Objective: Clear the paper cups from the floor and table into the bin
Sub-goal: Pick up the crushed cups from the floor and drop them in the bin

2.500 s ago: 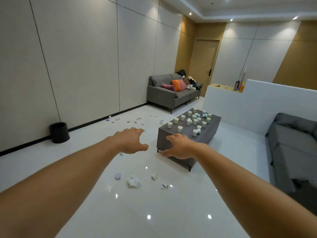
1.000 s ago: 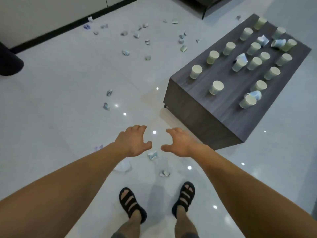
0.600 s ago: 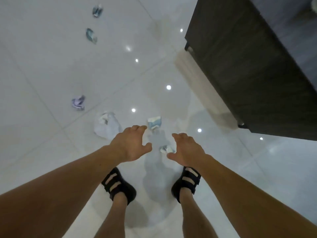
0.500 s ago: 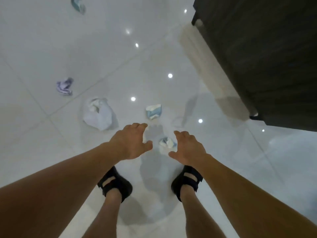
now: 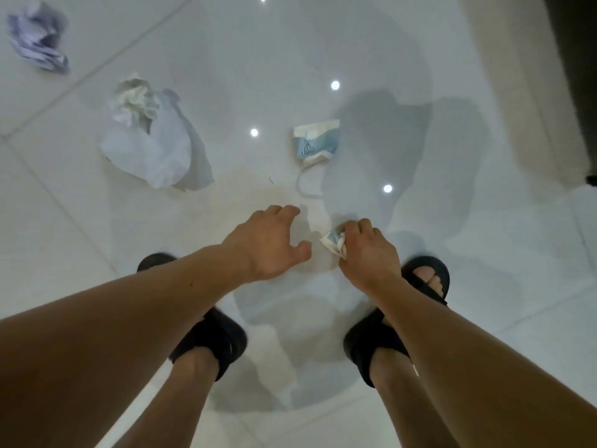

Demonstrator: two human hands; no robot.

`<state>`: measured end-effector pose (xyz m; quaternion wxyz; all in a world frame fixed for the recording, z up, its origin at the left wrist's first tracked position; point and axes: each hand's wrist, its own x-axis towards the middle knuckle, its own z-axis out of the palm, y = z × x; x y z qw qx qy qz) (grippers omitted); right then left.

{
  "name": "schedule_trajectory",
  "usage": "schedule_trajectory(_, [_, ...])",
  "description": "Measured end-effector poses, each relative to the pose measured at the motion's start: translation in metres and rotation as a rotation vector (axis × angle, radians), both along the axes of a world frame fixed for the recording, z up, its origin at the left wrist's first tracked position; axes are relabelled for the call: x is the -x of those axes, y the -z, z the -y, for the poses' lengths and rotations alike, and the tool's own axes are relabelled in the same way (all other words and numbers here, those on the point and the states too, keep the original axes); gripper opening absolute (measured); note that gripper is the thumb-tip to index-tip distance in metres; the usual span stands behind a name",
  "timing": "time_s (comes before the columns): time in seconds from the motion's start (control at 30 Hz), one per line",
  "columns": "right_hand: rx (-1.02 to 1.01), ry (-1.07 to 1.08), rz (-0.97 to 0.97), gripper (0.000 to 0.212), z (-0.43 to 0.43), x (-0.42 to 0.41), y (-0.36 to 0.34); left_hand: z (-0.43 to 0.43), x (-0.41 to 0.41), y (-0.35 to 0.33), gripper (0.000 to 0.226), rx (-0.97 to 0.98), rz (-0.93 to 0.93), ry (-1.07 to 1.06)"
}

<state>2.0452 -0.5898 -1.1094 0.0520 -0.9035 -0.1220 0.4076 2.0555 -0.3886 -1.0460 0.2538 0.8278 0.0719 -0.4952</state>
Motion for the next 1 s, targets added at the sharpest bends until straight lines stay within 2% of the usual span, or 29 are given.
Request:
schedule_trajectory(0.07, [-0.102, 0.087, 0.000, 0.048, -0.011, -0.005, -0.009, 0.001, 0.002, -0.005, 0.074, 0.042, -0.011, -0.053])
schedule_trajectory(0.17, [-0.403, 0.143, 0.117, 0.046, -0.039, -0.017, -0.036, -0.002, -0.003, -0.016, 0.073, 0.155, -0.029, -0.235])
schedule_trajectory(0.2, [-0.512, 0.151, 0.156, 0.044, -0.048, -0.022, -0.045, -0.005, -0.008, -0.020, 0.067, 0.213, -0.045, -0.330])
schedule_trajectory(0.27, [-0.668, 0.155, 0.204, 0.041, -0.062, -0.032, -0.061, -0.014, -0.018, -0.029, 0.041, 0.288, -0.069, -0.459])
schedule_trajectory(0.37, [-0.744, 0.125, 0.203, 0.048, -0.074, -0.048, -0.069, -0.032, -0.028, -0.033, 0.028, 0.283, -0.054, -0.534])
schedule_trajectory(0.43, [-0.716, 0.039, 0.171, 0.073, -0.076, -0.058, -0.064, -0.045, -0.029, -0.030, 0.030, 0.229, -0.006, -0.530])
schedule_trajectory(0.5, [-0.583, -0.083, 0.184, 0.099, -0.074, -0.072, -0.051, -0.060, -0.025, -0.023, 0.039, 0.077, 0.059, -0.453])
schedule_trajectory(0.57, [-0.388, -0.161, 0.283, 0.107, -0.075, -0.093, -0.033, -0.074, -0.018, -0.011, 0.042, -0.082, 0.111, -0.418])
schedule_trajectory(0.63, [-0.196, -0.223, 0.328, 0.105, -0.079, -0.112, -0.012, -0.084, -0.008, 0.000, 0.041, -0.146, 0.128, -0.443])
schedule_trajectory(0.73, [-0.072, -0.261, 0.214, 0.088, -0.090, -0.129, 0.017, -0.088, 0.004, 0.013, 0.041, -0.151, 0.143, -0.433])
schedule_trajectory(0.87, [-0.085, -0.213, 0.188, 0.060, -0.092, -0.117, 0.015, -0.087, 0.001, 0.005, 0.039, -0.102, 0.167, -0.467])
schedule_trajectory(1.0, [-0.182, -0.058, 0.172, 0.066, -0.100, -0.103, -0.039, -0.090, -0.019, -0.039, 0.048, -0.099, 0.279, -0.479])
